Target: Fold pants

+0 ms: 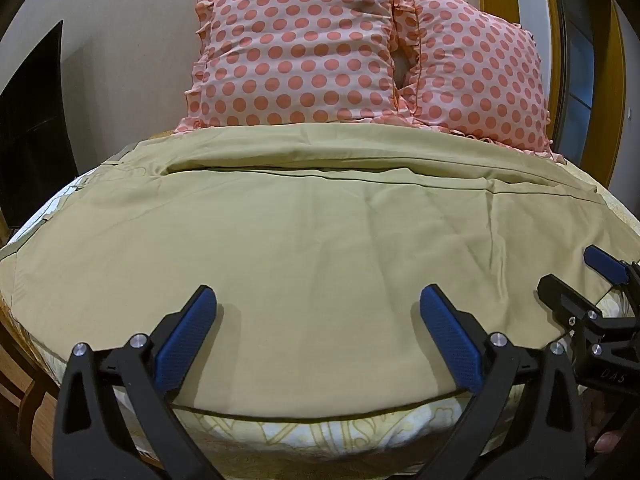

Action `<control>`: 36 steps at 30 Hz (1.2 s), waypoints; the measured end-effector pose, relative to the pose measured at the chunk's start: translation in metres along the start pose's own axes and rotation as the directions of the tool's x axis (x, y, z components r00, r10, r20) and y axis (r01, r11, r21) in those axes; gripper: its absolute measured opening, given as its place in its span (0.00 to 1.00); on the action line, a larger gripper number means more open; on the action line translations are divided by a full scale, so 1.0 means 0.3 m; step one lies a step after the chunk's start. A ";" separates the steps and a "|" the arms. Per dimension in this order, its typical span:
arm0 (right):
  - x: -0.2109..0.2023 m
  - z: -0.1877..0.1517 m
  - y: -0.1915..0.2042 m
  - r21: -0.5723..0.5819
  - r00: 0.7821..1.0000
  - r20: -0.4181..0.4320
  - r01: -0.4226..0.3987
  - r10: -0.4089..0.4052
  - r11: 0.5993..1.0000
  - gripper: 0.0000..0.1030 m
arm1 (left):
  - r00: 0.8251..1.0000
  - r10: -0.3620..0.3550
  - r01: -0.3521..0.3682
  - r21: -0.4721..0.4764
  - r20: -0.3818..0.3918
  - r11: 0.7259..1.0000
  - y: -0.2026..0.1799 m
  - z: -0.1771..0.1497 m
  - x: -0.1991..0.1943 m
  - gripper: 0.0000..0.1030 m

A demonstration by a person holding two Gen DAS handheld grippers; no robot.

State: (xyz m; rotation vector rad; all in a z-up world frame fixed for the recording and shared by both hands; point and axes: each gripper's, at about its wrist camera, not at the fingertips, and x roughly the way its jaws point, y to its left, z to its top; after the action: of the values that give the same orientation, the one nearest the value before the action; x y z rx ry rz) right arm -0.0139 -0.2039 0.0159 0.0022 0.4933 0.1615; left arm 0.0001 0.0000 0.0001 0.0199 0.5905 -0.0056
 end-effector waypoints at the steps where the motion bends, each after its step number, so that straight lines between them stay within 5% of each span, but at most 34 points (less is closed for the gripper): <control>1: 0.000 0.000 0.000 -0.001 1.000 0.001 0.001 -0.001 1.000 0.99 | 1.000 0.000 0.000 0.000 0.003 1.000 0.000 -0.001 0.000 0.98; 36: -0.001 -0.009 0.002 0.000 1.000 0.005 0.000 0.000 1.000 0.99 | 1.000 0.000 0.000 0.001 0.003 1.000 0.000 0.000 0.000 0.98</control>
State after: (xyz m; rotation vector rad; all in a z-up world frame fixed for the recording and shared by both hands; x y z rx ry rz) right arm -0.0155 -0.2034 0.0136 0.0022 0.4887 0.1612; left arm -0.0001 -0.0001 0.0001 0.0205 0.5876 -0.0055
